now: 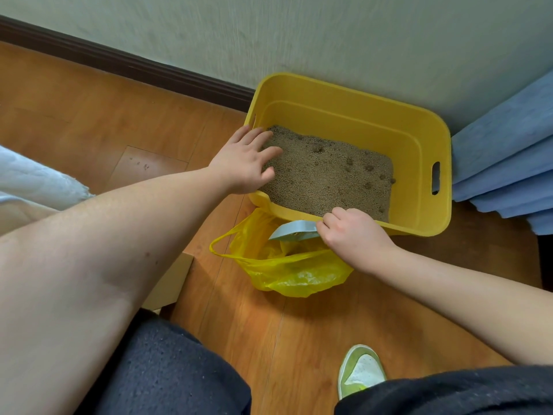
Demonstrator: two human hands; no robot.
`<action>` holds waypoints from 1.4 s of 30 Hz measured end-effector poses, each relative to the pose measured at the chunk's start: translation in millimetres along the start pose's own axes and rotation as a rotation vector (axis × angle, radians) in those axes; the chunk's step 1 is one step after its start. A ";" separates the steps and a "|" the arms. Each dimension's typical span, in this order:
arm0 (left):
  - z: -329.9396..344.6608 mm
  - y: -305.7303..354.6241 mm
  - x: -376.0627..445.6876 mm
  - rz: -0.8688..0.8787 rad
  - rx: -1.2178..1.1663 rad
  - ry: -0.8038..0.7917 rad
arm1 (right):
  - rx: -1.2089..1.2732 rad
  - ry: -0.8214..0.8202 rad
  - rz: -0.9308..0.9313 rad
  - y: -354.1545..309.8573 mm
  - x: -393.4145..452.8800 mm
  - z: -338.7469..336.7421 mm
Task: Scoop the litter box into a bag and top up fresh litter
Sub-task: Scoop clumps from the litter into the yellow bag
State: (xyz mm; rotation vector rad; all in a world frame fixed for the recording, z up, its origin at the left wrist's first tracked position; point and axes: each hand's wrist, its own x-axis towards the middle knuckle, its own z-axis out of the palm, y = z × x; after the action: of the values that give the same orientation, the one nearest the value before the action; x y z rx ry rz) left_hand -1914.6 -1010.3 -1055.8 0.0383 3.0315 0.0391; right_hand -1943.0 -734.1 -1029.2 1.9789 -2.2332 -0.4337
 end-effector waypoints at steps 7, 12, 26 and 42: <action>-2.0 1.2 -0.8 -0.006 0.000 -0.004 | 0.140 -0.136 0.132 16.8 -2.4 -15.1; -2.4 1.2 0.8 -0.005 0.011 -0.014 | 0.325 -0.253 0.413 50.0 5.8 -33.1; -3.3 1.7 2.6 0.050 0.053 -0.020 | 0.823 -0.614 1.191 146.0 -39.3 13.1; 3.1 -1.5 3.5 0.079 0.065 -0.006 | 1.006 -0.722 1.394 144.7 -30.6 64.9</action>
State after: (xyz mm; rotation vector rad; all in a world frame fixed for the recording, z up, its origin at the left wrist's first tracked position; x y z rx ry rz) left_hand -1917.7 -1011.6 -1059.3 0.1633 3.0229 -0.0526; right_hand -2094.7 -680.9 -1045.3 -0.3018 -3.9199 0.2944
